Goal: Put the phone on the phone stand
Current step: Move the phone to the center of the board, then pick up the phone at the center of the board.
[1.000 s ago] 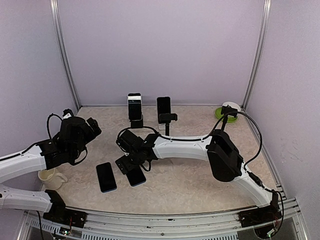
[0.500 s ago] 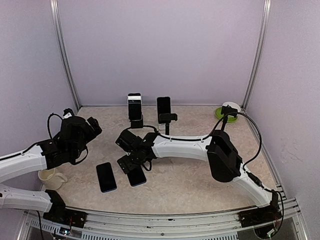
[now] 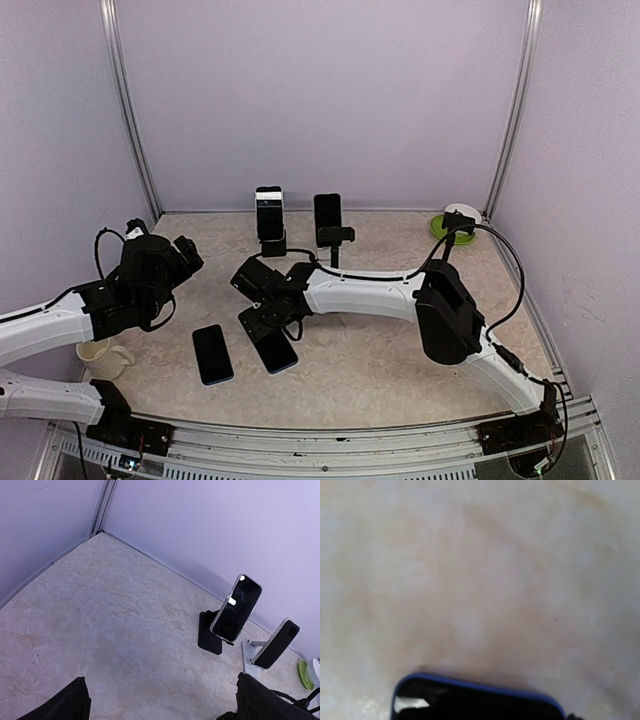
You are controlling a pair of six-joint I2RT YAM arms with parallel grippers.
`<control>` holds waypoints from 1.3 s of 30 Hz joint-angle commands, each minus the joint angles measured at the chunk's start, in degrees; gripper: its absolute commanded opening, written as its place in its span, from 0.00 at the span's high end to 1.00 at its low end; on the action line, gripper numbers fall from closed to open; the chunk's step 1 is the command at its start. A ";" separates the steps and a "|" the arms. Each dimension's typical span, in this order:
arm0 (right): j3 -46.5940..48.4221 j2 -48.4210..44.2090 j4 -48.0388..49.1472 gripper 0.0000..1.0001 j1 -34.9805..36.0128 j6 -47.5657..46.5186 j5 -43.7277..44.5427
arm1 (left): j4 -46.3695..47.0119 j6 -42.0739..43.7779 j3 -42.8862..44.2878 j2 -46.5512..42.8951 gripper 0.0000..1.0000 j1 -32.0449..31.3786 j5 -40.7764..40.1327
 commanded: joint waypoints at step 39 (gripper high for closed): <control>-2.06 -1.13 -1.90 0.00 -0.90 3.77 -4.70 | 0.72 0.47 -1.88 -2.74 0.01 0.16 -0.81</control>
